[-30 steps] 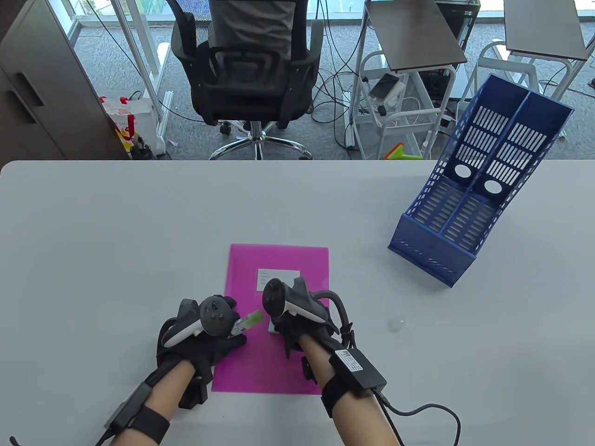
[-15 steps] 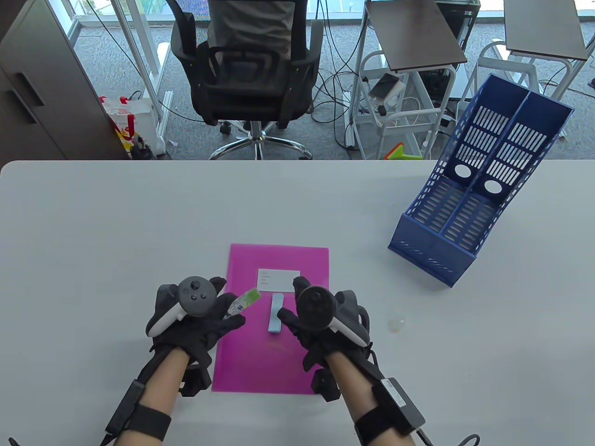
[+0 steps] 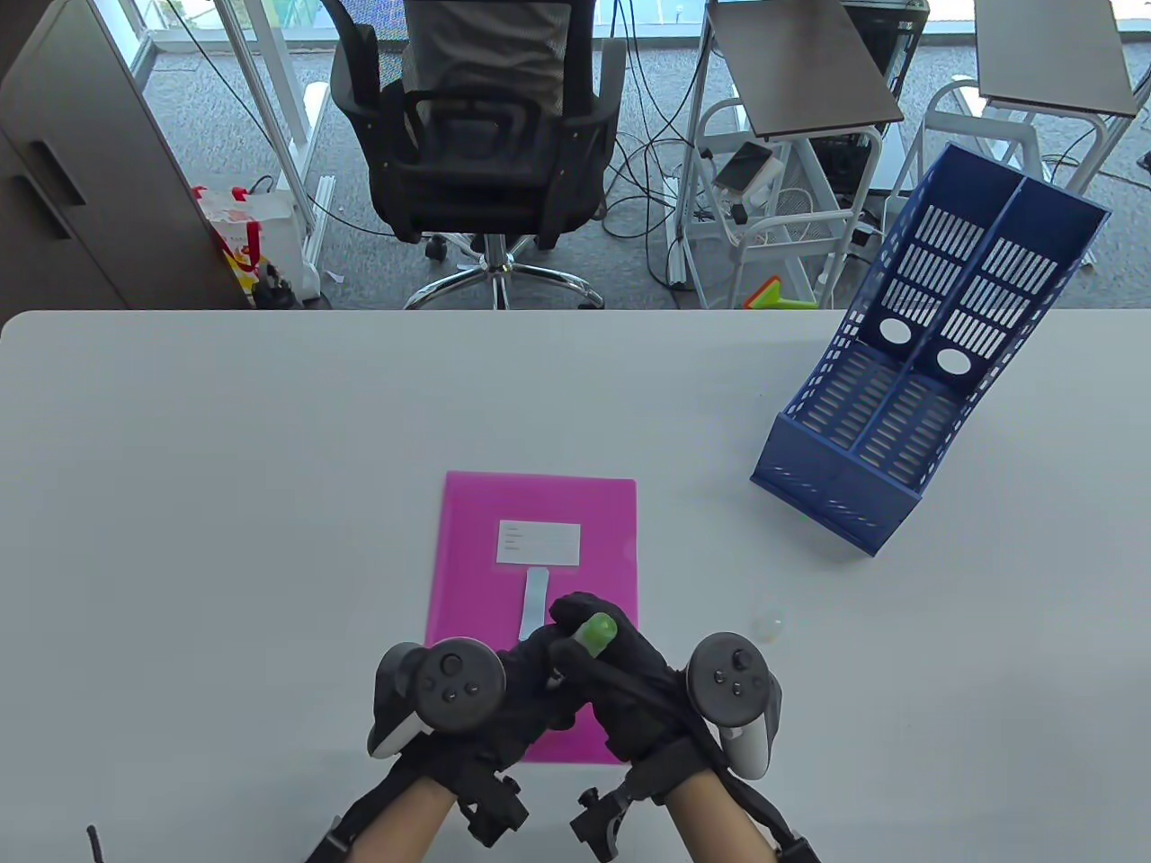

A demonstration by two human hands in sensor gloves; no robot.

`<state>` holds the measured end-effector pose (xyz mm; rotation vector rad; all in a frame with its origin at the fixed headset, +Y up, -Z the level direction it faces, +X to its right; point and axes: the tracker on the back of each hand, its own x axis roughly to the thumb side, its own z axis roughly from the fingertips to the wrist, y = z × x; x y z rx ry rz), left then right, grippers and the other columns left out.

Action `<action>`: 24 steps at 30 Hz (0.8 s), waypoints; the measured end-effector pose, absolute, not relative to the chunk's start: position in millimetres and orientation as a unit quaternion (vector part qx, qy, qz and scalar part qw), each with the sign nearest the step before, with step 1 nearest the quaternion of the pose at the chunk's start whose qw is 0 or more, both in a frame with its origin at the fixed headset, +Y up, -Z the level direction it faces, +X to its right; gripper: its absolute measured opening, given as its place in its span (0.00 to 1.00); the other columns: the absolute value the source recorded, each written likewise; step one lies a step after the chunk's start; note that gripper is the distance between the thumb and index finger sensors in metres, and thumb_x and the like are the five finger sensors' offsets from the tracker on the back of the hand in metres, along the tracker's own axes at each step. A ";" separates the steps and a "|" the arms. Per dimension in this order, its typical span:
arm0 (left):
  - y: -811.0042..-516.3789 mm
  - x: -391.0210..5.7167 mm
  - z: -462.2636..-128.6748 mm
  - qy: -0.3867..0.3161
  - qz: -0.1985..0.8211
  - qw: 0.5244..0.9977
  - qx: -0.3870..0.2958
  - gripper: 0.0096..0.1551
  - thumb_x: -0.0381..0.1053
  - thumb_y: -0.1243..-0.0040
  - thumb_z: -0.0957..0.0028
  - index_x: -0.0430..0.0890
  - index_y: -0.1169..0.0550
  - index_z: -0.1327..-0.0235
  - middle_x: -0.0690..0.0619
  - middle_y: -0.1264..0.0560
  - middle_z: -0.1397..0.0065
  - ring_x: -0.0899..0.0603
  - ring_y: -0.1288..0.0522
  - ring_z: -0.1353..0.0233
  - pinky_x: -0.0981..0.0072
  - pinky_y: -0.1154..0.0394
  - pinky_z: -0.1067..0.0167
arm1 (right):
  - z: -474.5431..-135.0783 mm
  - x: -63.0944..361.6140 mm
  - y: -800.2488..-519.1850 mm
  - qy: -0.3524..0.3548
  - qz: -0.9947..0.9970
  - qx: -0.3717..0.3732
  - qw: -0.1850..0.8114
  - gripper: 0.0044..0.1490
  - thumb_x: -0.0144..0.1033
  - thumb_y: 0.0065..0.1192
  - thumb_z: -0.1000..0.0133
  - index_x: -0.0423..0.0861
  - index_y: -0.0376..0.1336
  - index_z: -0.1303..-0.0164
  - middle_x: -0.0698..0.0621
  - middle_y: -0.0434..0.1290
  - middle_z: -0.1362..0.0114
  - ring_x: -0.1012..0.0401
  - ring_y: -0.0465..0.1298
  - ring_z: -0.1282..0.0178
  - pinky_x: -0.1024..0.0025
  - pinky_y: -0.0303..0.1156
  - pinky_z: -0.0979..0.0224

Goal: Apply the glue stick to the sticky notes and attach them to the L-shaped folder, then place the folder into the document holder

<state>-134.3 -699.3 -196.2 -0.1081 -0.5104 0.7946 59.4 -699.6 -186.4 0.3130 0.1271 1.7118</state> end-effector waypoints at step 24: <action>-738.6 -146.9 -205.5 -0.209 0.690 0.664 -0.200 0.36 0.68 0.64 0.45 0.44 0.32 0.38 0.52 0.17 0.51 0.55 0.13 0.61 0.66 0.19 0.57 | -189.6 62.7 -707.8 0.035 0.720 0.160 0.674 0.31 0.59 0.54 0.36 0.53 0.59 0.28 0.52 0.64 0.20 0.44 0.56 0.15 0.37 0.53 0.21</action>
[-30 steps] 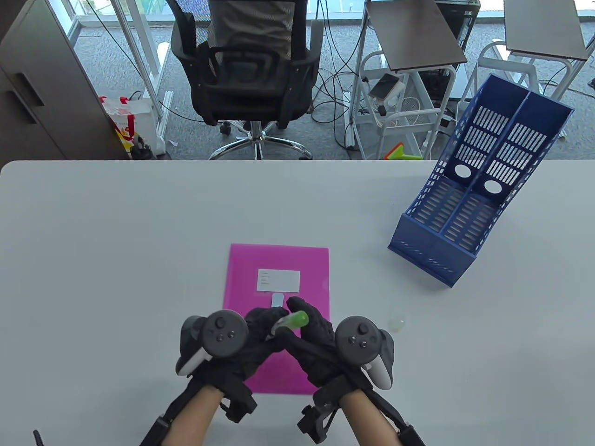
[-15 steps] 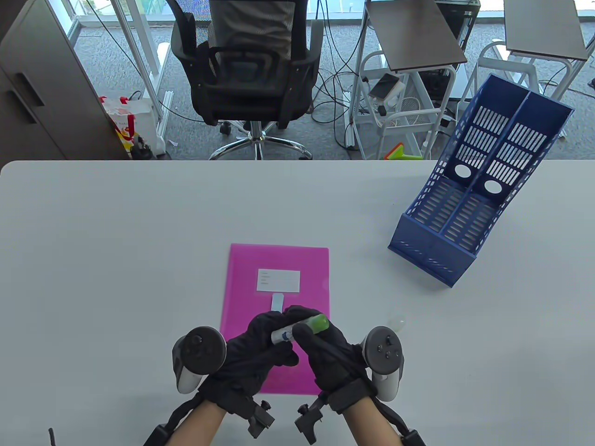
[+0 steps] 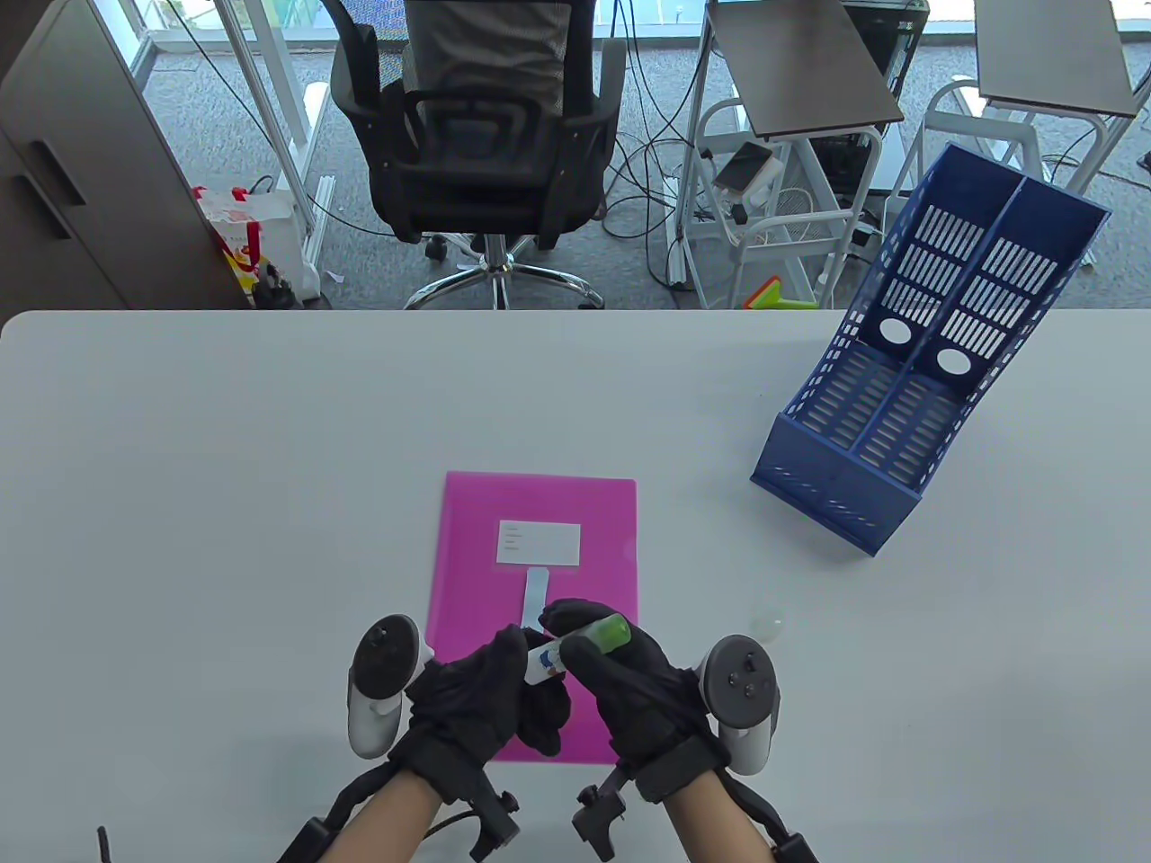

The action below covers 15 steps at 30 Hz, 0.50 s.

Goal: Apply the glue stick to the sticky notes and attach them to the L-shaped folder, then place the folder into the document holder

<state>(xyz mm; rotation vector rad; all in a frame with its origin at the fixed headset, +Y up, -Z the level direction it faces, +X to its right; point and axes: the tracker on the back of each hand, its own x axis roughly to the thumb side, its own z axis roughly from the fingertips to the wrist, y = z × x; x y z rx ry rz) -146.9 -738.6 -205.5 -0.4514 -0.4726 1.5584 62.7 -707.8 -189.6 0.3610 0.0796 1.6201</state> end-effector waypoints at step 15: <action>-746.1 -146.6 -208.9 -0.219 0.691 0.649 -0.232 0.36 0.69 0.63 0.44 0.40 0.25 0.50 0.52 0.14 0.64 0.56 0.13 0.73 0.66 0.18 0.67 | -190.4 62.3 -713.2 0.037 0.714 0.145 0.684 0.30 0.60 0.55 0.37 0.54 0.60 0.30 0.53 0.65 0.21 0.45 0.57 0.16 0.38 0.54 0.21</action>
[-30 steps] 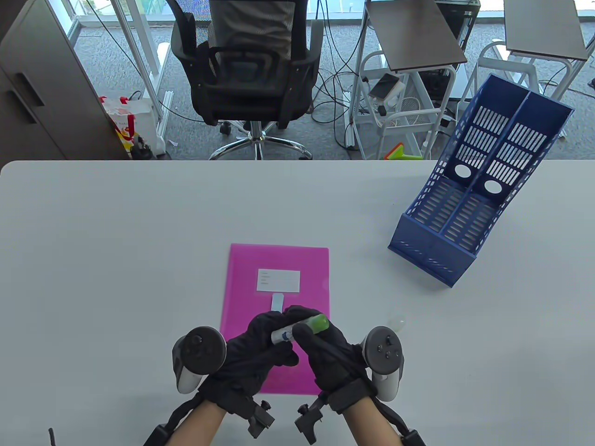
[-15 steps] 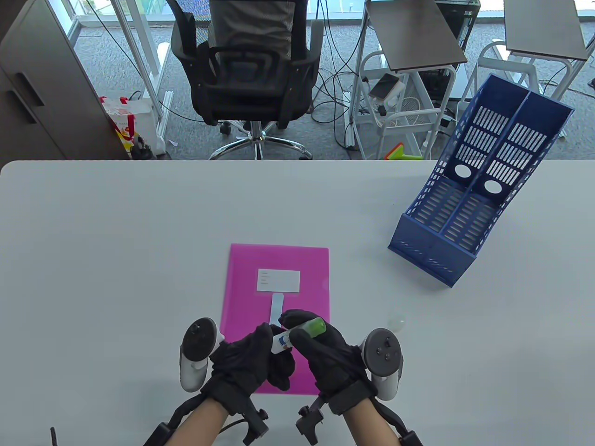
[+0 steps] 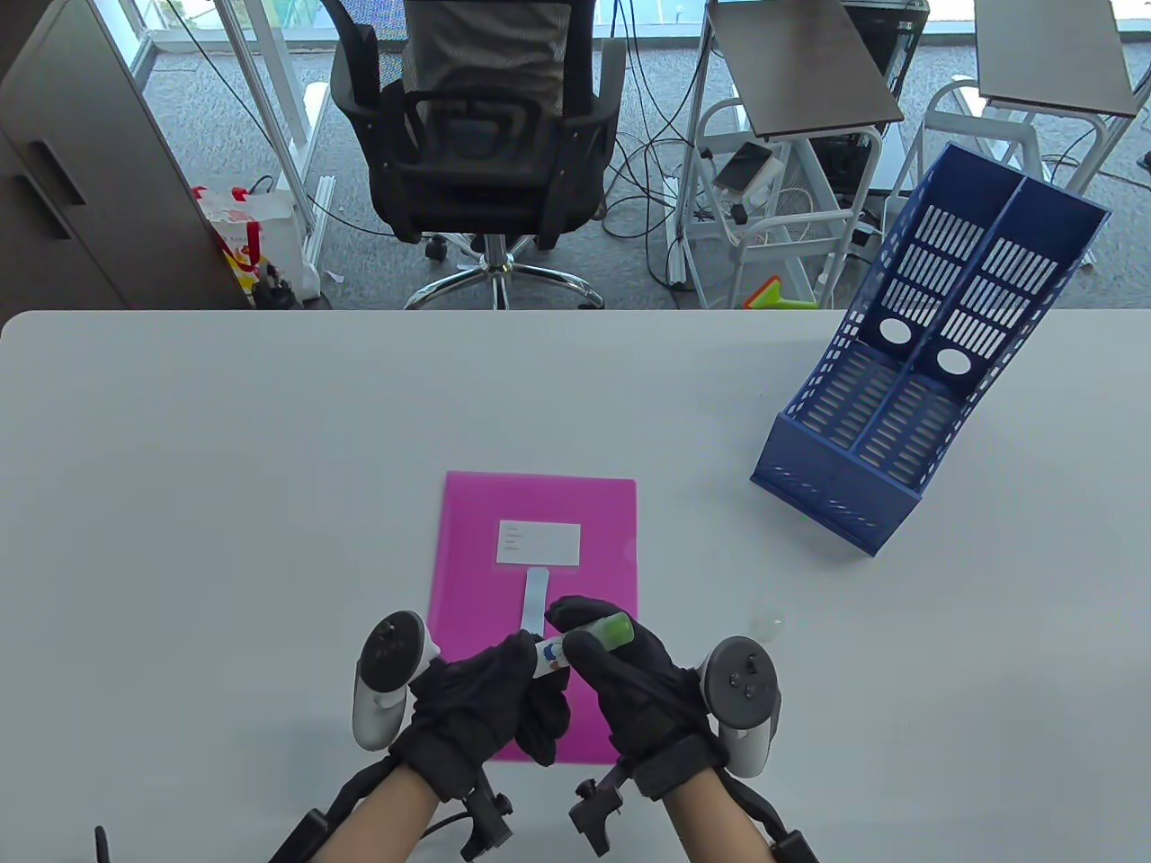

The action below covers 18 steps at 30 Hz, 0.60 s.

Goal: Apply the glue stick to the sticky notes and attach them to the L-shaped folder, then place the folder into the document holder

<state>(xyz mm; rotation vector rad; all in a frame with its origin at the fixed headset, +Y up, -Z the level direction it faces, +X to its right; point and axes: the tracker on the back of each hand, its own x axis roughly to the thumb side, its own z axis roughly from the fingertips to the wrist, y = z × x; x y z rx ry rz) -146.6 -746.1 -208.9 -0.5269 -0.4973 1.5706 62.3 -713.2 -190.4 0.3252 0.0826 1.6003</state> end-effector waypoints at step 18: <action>-748.9 -148.5 -208.1 -0.209 0.677 0.667 -0.232 0.35 0.66 0.60 0.41 0.38 0.26 0.44 0.51 0.14 0.59 0.55 0.12 0.69 0.67 0.18 0.64 | -193.1 64.2 -718.7 0.039 0.716 0.130 0.684 0.30 0.59 0.54 0.36 0.52 0.60 0.30 0.52 0.65 0.21 0.44 0.57 0.17 0.37 0.54 0.21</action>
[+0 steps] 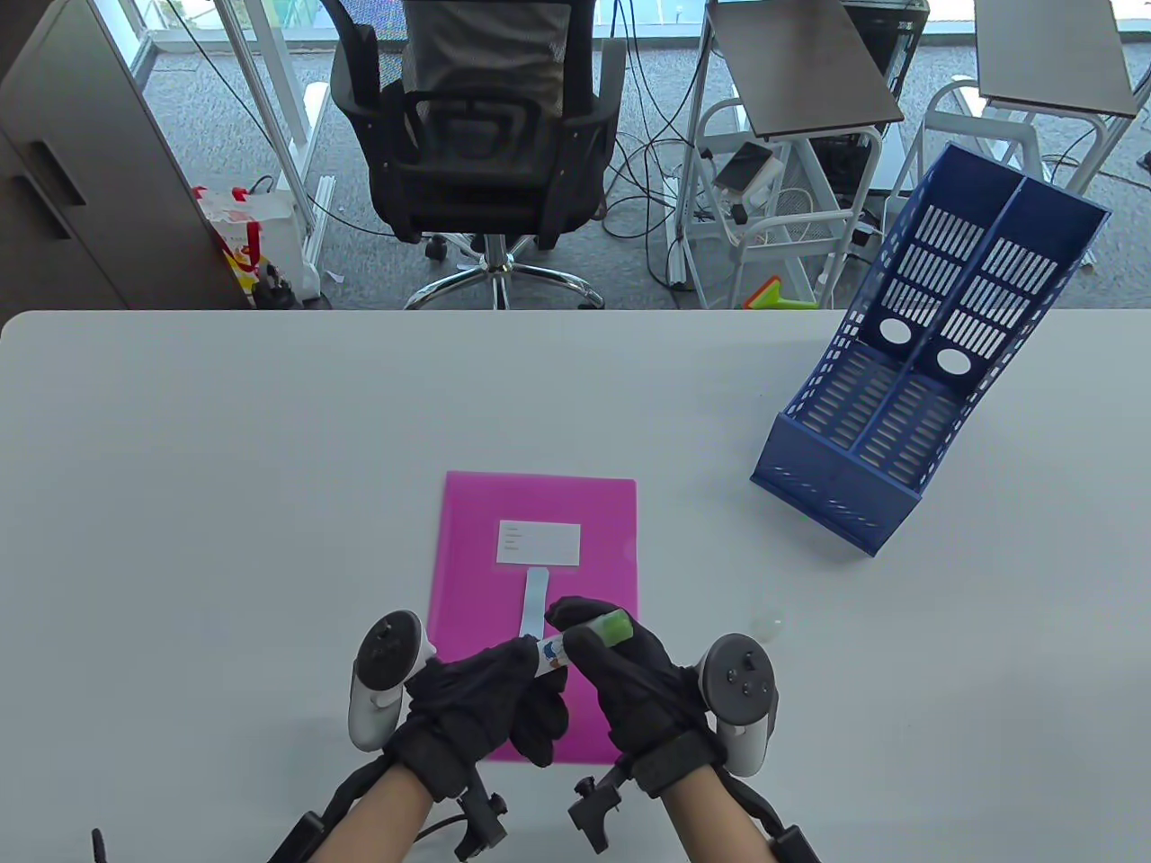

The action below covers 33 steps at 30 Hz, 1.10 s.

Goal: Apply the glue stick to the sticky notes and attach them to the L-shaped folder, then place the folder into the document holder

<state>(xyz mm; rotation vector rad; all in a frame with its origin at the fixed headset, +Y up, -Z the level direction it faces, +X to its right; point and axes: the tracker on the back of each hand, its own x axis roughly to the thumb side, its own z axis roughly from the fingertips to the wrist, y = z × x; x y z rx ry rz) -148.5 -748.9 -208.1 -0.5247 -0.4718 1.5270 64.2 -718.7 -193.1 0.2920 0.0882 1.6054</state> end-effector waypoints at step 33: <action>-752.1 -149.9 -208.8 -0.211 0.693 0.641 -0.252 0.37 0.65 0.67 0.42 0.37 0.27 0.45 0.50 0.14 0.63 0.55 0.13 0.72 0.66 0.18 0.67 | -192.0 59.2 -717.2 0.050 0.722 0.150 0.673 0.30 0.56 0.58 0.38 0.52 0.60 0.30 0.52 0.65 0.20 0.44 0.57 0.16 0.37 0.54 0.21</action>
